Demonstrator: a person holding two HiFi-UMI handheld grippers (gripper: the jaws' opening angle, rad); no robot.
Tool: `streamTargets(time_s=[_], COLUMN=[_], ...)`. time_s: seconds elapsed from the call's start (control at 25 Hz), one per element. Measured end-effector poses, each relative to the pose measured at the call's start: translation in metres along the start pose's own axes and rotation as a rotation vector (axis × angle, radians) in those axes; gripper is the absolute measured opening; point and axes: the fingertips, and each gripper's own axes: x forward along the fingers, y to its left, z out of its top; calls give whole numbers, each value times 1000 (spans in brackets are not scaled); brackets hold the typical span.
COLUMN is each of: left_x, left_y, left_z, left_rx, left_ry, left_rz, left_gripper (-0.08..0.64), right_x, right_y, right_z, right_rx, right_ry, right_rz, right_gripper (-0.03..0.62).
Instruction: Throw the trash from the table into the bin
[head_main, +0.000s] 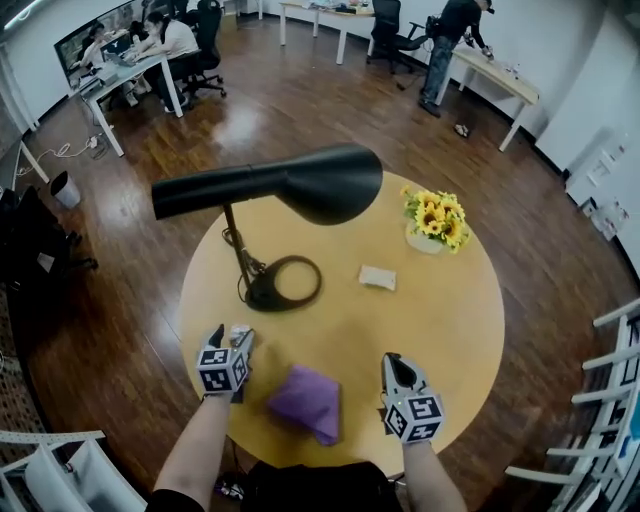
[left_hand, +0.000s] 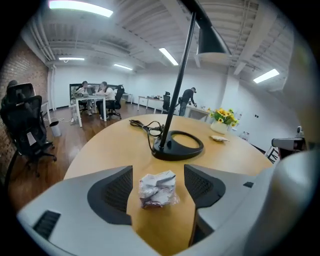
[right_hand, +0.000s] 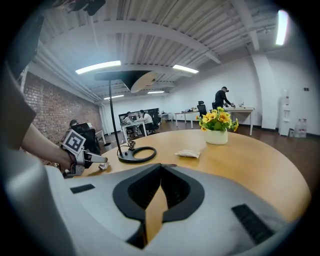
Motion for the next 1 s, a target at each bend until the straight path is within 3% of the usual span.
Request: streamTargets(time_s=[0.2,0.36,0.6,1.0], left_x=[26,27,9,-62], left_y=[5,2,-6,-42], left_z=[-28,-31,-31,12], left_rx=[15,44,31,4], left_ry=[107,108,80,-95], left_rz=[12,6,6,107], left_gripper=[322,274,187,178], right_x=[-1,3,9,-16], right_y=[-12,-17,-15,-32], right_z=[-8,-9,-7,21], right_rx=[6,8,-12,-25], right_ry=[23,30,25,-68], right_rz=[-39,-39,11,145], right_gripper=[2,2,2,2])
